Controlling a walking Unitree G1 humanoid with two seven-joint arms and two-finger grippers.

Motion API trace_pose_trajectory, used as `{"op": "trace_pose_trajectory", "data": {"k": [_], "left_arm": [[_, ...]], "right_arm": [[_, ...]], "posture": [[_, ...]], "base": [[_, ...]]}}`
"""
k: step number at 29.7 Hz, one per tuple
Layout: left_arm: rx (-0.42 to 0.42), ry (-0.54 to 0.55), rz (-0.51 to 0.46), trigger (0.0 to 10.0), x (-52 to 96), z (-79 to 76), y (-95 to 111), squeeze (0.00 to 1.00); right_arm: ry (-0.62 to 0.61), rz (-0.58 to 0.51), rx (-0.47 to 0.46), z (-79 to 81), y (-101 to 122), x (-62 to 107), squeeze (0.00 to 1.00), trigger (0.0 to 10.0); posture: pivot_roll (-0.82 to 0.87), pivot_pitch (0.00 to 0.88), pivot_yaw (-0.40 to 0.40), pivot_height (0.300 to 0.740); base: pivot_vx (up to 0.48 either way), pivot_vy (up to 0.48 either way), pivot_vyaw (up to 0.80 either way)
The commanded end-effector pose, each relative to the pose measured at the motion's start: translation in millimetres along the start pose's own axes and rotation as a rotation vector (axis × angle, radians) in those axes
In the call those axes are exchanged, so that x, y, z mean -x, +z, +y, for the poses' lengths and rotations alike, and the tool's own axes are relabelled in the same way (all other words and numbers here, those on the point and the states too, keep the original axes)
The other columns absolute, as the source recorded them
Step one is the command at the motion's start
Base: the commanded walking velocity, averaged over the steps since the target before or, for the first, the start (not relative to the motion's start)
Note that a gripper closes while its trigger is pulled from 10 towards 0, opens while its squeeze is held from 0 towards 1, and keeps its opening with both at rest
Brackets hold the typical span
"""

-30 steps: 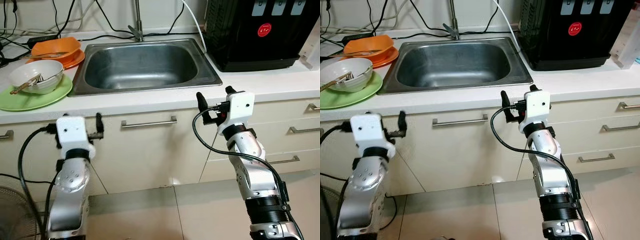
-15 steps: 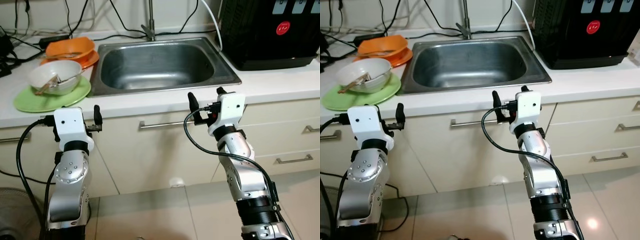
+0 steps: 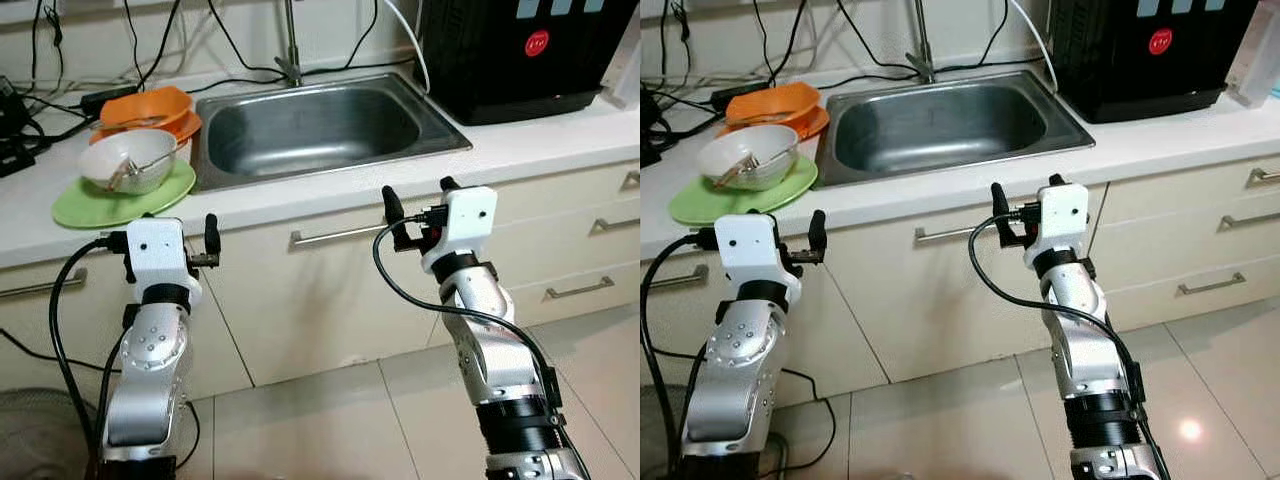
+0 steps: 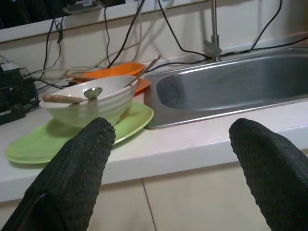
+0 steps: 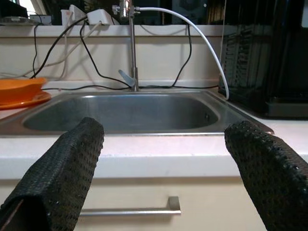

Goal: Kitchen organization

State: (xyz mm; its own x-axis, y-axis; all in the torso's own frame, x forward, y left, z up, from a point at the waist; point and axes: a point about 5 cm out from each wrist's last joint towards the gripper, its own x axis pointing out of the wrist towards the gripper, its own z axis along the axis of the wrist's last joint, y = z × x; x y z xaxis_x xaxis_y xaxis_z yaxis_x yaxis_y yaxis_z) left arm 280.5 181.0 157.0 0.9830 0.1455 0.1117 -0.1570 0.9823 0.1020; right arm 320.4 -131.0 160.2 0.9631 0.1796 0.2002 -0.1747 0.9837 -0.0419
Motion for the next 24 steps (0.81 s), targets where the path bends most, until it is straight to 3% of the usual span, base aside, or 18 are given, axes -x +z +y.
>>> {"op": "trace_pose_trajectory", "data": {"k": [1, 3, 13, 18, 24], "left_arm": [[0.001, -0.009, -0.019, 10.0, -2.4, -1.1, 3.9, 0.00], [-0.003, -0.014, -0.026, 10.0, -1.9, -2.1, 4.4, 0.00], [-0.003, -0.018, -0.022, 10.0, 0.2, -3.8, 3.5, 0.00], [0.000, -0.040, -0.032, 10.0, 1.0, -4.8, 6.1, 0.00], [-0.003, -0.056, -0.041, 10.0, -0.1, -7.9, 8.4, 0.00]], "right_arm": [[0.000, -0.021, 0.009, 0.7, 6.1, -0.7, 0.00, 10.0], [0.001, -0.027, 0.023, -0.1, 7.5, -0.5, 0.00, 10.0], [0.003, -0.026, 0.027, 0.6, 8.4, -1.1, 0.00, 10.0], [-0.007, -0.025, 0.023, 0.8, 8.7, 0.1, 0.00, 10.0], [-0.003, -0.052, 0.043, 0.8, 15.8, 1.6, 0.00, 10.0]], "posture": [[-0.04, 0.019, 0.107, 0.740], [-0.04, 0.018, 0.106, 0.740], [-0.03, 0.023, 0.101, 0.740], [-0.04, 0.032, 0.103, 0.740], [-0.05, 0.037, 0.105, 0.740]], "base": [[0.000, 0.000, 0.00], [0.000, 0.000, 0.00], [0.000, 0.000, 0.80], [0.000, 0.000, 0.00], [0.400, 0.000, 0.00]]}}
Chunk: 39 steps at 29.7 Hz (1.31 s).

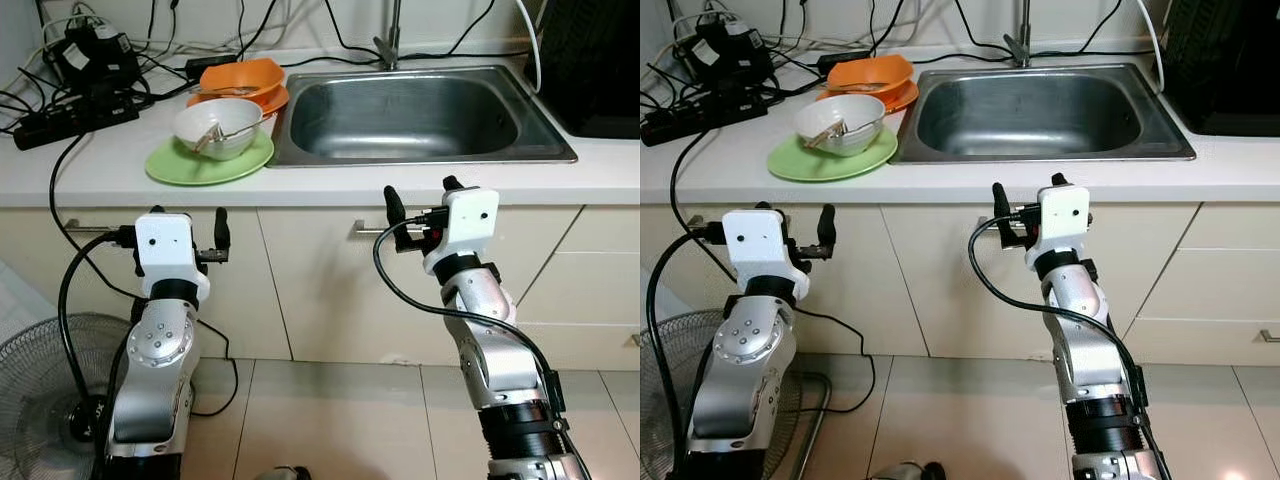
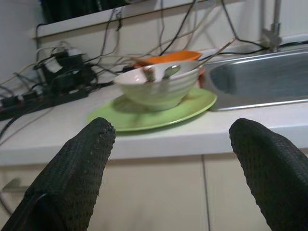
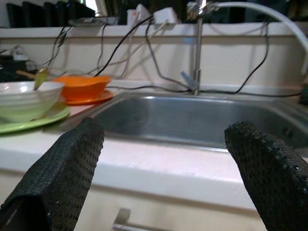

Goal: Kitchen organization

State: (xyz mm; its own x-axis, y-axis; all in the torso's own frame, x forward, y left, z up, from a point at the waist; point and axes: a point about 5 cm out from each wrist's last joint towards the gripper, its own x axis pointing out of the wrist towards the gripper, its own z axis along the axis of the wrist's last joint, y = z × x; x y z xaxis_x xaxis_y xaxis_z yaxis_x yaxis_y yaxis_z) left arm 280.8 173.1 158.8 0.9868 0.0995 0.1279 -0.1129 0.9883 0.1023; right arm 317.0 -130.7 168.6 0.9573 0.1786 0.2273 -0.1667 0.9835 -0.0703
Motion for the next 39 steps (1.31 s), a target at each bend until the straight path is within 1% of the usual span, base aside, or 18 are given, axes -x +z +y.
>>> {"op": "trace_pose_trajectory", "data": {"k": [1, 8, 11, 13, 15, 20, 23, 24, 25, 27, 33, 39], "left_arm": [[-0.008, -0.012, -0.019, 10.0, -0.8, -0.2, 5.7, 0.00], [-0.004, -0.015, -0.018, 10.0, -1.1, -1.1, 5.4, 0.00], [-0.017, -0.012, -0.011, 10.0, -0.6, -0.6, 3.7, 0.00], [-0.014, -0.013, -0.009, 10.0, 0.0, -0.7, 3.5, 0.00], [-0.029, -0.015, -0.006, 10.0, 0.5, -0.4, 3.3, 0.00], [-0.013, -0.018, -0.010, 10.0, 1.1, -0.2, 2.9, 0.00], [-0.033, -0.022, -0.010, 10.0, 1.7, 0.1, 3.2, 0.00], [-0.008, -0.018, -0.015, 10.0, 1.9, -0.1, 3.6, 0.00], [0.010, -0.013, -0.016, 10.0, 2.3, 0.2, 3.7, 0.00], [0.018, -0.013, -0.016, 10.0, 2.8, 0.5, 4.0, 0.00], [0.024, -0.015, -0.001, 10.0, 4.8, -0.5, 1.9, 0.00], [0.025, -0.021, -0.006, 10.0, 4.4, 0.3, 4.2, 0.00]], "right_arm": [[-0.002, -0.025, 0.013, 0.0, 6.8, -0.1, 0.00, 10.0], [0.002, -0.030, 0.018, 1.4, 8.9, 0.4, 0.00, 10.0], [0.011, -0.024, 0.014, 3.2, 8.2, 2.4, 0.00, 10.0], [0.016, -0.021, 0.014, 4.1, 7.4, 4.0, 0.00, 10.0], [0.017, -0.017, 0.014, 4.6, 6.6, 4.9, 0.00, 10.0], [0.015, -0.015, 0.010, 5.6, 6.4, 5.2, 0.00, 10.0], [0.016, -0.013, 0.010, 6.6, 6.3, 5.9, 0.00, 10.0], [0.017, -0.013, 0.010, 6.9, 6.3, 6.1, 0.00, 10.0], [0.018, -0.012, 0.009, 7.2, 6.3, 6.2, 0.00, 10.0], [0.018, -0.011, 0.009, 7.6, 6.2, 6.3, 0.00, 10.0], [0.020, -0.008, 0.008, 8.5, 5.9, 7.2, 0.00, 10.0], [0.024, -0.009, 0.006, 9.8, 6.2, 7.2, 0.00, 10.0]], "posture": [[-0.05, 0.037, 0.105, 0.740], [-0.05, 0.040, 0.106, 0.740], [-0.05, 0.043, 0.108, 0.740], [-0.05, 0.046, 0.108, 0.740], [-0.05, 0.049, 0.110, 0.740], [-0.04, 0.051, 0.110, 0.740], [-0.04, 0.054, 0.112, 0.740], [-0.04, 0.054, 0.112, 0.740], [-0.04, 0.056, 0.112, 0.740], [-0.04, 0.056, 0.113, 0.740], [-0.04, 0.059, 0.115, 0.740], [-0.04, 0.060, 0.116, 0.740]], "base": [[0.480, 0.000, 0.00], [0.480, 0.000, 0.00], [0.453, 0.000, 0.00], [0.401, -0.259, 0.00], [0.354, -0.319, 0.00], [0.319, -0.352, 0.00], [0.304, -0.366, 0.00], [0.281, -0.386, 0.00], [0.000, 0.000, 0.00], [0.000, 0.000, 0.00], [0.000, 0.000, 0.00], [0.000, 0.000, 0.00]]}}
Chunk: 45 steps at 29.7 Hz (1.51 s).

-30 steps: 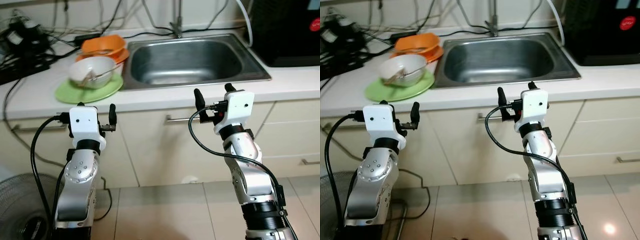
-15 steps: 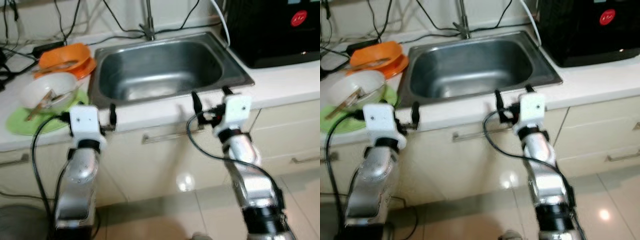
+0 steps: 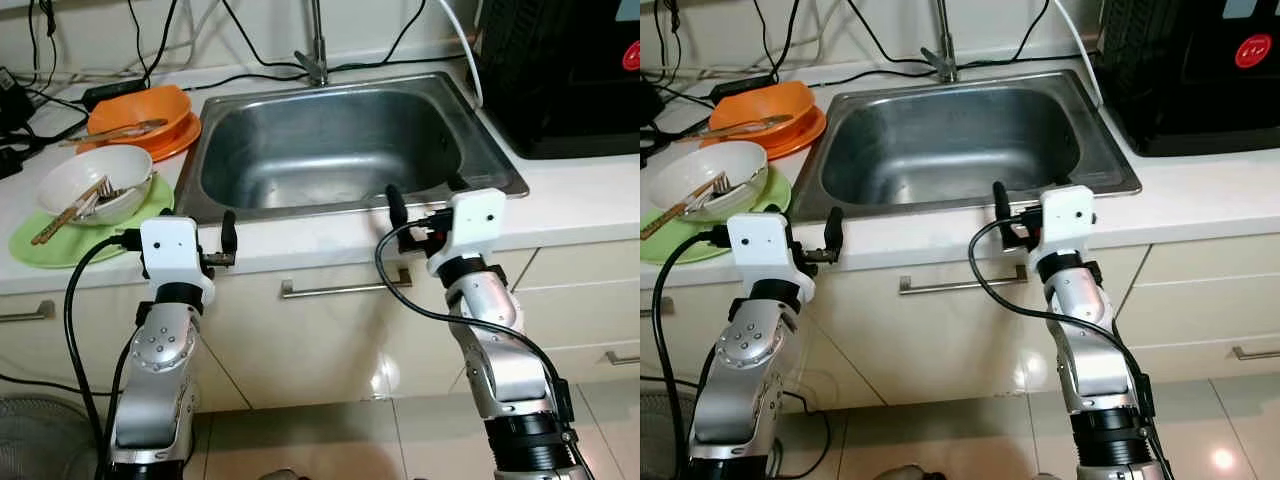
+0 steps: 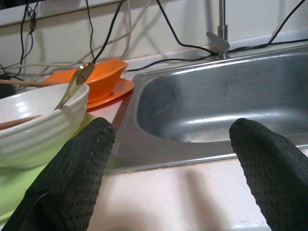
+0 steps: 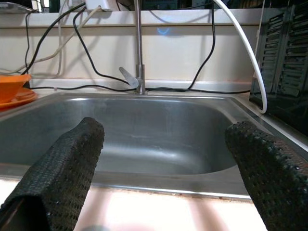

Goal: Kitchen organization

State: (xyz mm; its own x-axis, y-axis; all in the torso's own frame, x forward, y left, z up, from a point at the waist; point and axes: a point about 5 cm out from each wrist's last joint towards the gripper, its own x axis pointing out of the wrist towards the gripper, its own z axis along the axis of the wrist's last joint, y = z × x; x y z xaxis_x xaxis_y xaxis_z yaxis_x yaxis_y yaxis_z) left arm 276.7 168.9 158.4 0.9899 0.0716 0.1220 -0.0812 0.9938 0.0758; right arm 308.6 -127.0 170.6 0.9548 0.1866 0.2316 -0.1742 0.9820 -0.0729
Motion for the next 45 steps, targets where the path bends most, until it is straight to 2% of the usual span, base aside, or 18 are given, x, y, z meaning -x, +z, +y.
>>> {"op": "trace_pose_trajectory", "data": {"k": [1, 5, 30, 45], "left_arm": [[-0.005, 0.012, -0.014, 10.0, -0.4, 4.9, 4.7, 0.00], [-0.007, 0.020, -0.019, 10.0, -1.5, 7.1, 6.5, 0.00], [0.010, -0.002, -0.016, 10.0, -2.9, 3.3, 6.4, 0.00], [0.011, 0.004, -0.010, 10.0, -2.2, 1.6, 5.3, 0.00]], "right_arm": [[0.016, -0.004, 0.005, 5.2, 2.2, 0.2, 0.00, 10.0], [0.017, -0.004, 0.006, 5.6, 2.2, 0.1, 0.00, 10.0], [0.023, -0.003, -0.006, 9.2, 0.6, -0.2, 0.00, 10.0], [0.025, -0.004, 0.002, 8.6, 0.5, 0.7, 0.00, 10.0]], "posture": [[-0.04, 0.060, 0.116, 0.740], [-0.04, 0.060, 0.118, 0.740], [-0.03, 0.051, 0.124, 0.740], [-0.04, 0.056, 0.121, 0.740]], "base": [[0.000, 0.000, 0.00], [0.145, 0.000, 0.00], [0.403, 0.000, 0.00], [0.000, 0.000, 0.00]]}}
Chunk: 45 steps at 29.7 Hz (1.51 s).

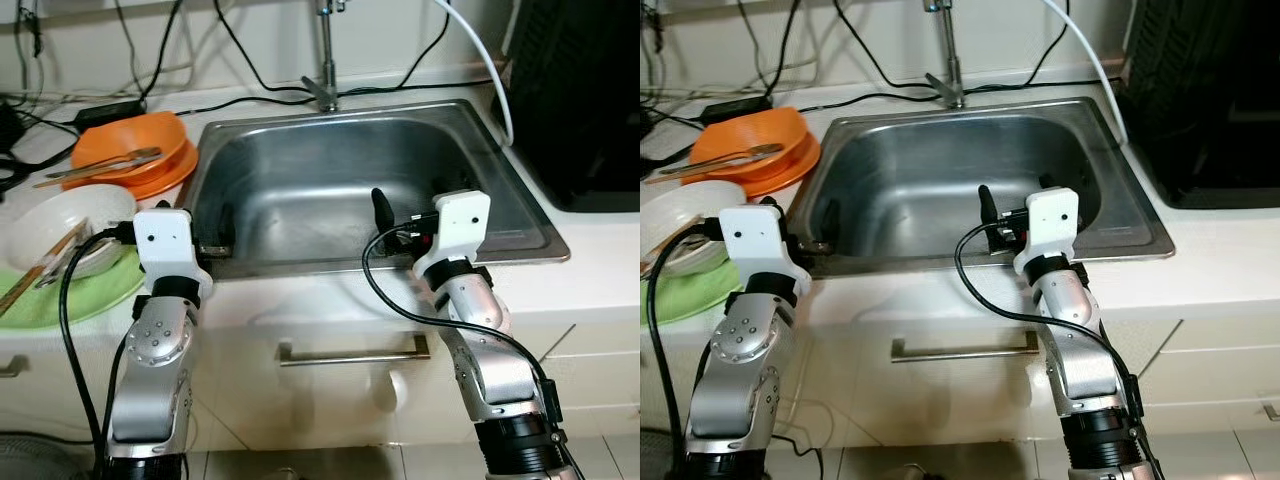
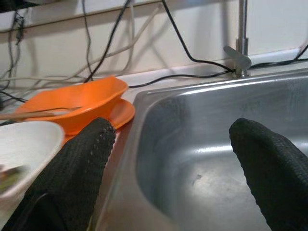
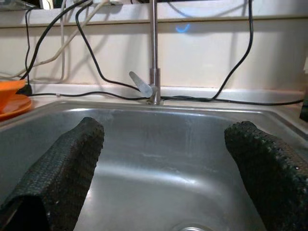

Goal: Kitchen organization

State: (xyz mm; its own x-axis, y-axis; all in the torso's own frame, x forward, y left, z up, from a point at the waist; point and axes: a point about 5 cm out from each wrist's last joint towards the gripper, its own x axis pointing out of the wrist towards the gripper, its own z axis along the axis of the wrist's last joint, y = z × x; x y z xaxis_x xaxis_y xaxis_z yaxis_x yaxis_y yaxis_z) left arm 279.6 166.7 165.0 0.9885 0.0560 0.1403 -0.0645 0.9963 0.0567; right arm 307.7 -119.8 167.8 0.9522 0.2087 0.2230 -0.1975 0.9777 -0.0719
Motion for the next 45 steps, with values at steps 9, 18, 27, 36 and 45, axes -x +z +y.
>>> {"op": "trace_pose_trajectory", "data": {"k": [9, 18, 27, 36, 45], "left_arm": [[-0.011, 0.028, 0.014, 10.0, 1.6, 4.1, -1.7, 0.00], [-0.014, 0.017, 0.018, 10.0, 1.5, 0.6, -1.9, 0.00], [-0.024, 0.024, 0.010, 10.0, 0.4, 2.4, -0.2, 0.00], [-0.046, 0.047, -0.006, 10.0, -0.1, 5.2, 2.4, 0.00], [-0.055, 0.046, -0.015, 10.0, -1.0, 4.7, 4.3, 0.00]], "right_arm": [[0.016, -0.017, 0.006, 3.8, 3.2, 1.5, 0.01, 10.0], [0.008, -0.010, 0.004, 3.0, 2.0, 1.3, 0.00, 10.0], [0.010, -0.009, 0.005, 4.3, 1.5, 0.6, 0.00, 10.0], [0.010, -0.010, 0.003, 5.5, 1.0, 0.8, 0.00, 10.0], [0.009, -0.002, 0.003, 5.1, -0.9, 1.8, 0.00, 10.0]], "posture": [[-0.04, 0.058, 0.120, 0.740], [-0.04, 0.057, 0.125, 0.740], [-0.03, 0.054, 0.124, 0.740], [-0.03, 0.055, 0.125, 0.740], [-0.03, 0.059, 0.126, 0.740]], "base": [[0.000, 0.000, 0.57], [0.000, 0.000, 0.13], [0.000, 0.000, 0.33], [0.000, 0.000, 0.78], [0.000, 0.000, 0.75]]}}
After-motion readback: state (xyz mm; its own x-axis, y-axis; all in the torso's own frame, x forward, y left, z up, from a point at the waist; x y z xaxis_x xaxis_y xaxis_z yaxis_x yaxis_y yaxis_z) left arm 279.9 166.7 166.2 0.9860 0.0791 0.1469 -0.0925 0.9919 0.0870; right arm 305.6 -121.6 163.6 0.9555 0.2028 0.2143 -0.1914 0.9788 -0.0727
